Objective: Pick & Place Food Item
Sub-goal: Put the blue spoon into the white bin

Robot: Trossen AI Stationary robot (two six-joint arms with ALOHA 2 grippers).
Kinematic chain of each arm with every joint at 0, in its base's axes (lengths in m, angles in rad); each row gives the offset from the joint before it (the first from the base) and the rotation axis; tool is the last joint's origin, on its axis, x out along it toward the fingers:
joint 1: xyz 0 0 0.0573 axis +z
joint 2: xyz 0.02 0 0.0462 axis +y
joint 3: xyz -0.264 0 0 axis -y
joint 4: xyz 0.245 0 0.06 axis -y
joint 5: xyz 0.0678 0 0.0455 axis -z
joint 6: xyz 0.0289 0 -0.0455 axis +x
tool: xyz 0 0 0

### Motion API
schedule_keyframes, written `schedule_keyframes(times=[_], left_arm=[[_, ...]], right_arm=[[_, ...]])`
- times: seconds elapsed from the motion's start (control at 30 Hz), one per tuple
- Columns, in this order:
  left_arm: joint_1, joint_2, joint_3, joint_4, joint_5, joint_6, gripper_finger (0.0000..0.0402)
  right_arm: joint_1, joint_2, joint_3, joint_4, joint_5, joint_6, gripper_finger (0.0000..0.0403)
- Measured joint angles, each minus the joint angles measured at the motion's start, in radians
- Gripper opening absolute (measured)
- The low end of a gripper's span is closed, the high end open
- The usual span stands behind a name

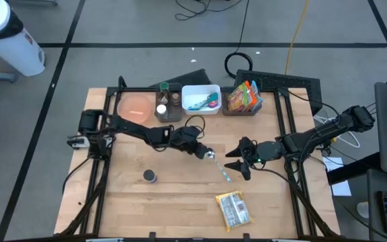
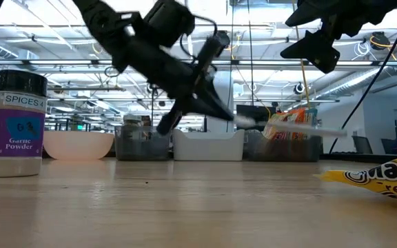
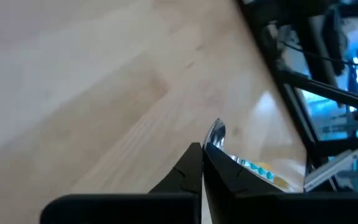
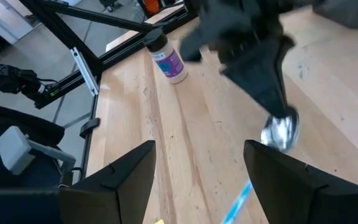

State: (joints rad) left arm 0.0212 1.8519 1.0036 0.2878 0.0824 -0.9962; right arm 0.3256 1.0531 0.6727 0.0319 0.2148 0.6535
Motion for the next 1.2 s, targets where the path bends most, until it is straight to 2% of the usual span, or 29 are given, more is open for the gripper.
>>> schedule_keyframes(times=[0.13, 0.3, 0.43, 0.63, 0.83, 0.97, 1.2], left_arm=[[0.014, -0.083, 0.059, -0.113, -0.008, 0.132, 0.0003], [0.018, -0.132, 0.186, -0.326, -0.017, 0.276, 0.0002], [0.004, -0.120, 0.327, -0.501, -0.029, 0.373, 0.0002], [-0.014, -0.115, 0.439, -0.555, -0.078, 0.450, 0.0001], [-0.013, -0.116, 0.468, -0.563, -0.084, 0.475, 0.0001], [-0.013, -0.116, 0.468, -0.575, -0.083, 0.476, 0.0001], [-0.013, -0.116, 0.468, -0.584, -0.084, 0.478, 0.0000]], right_arm=[[-0.018, 0.000, 0.000, 0.002, -0.001, -0.019, 0.0238], [-0.110, 0.000, 0.000, 0.020, -0.009, 0.017, 0.0238], [-0.195, 0.000, 0.000, 0.089, -0.093, 0.011, 0.0238], [-0.264, 0.000, 0.000, 0.088, -0.114, 0.015, 0.0238], [-0.277, 0.000, 0.000, 0.116, -0.114, -0.005, 0.0233], [-0.281, 0.000, 0.000, 0.132, -0.113, -0.011, 0.0200], [-0.281, 0.000, 0.000, 0.137, -0.116, -0.011, 0.0113]])
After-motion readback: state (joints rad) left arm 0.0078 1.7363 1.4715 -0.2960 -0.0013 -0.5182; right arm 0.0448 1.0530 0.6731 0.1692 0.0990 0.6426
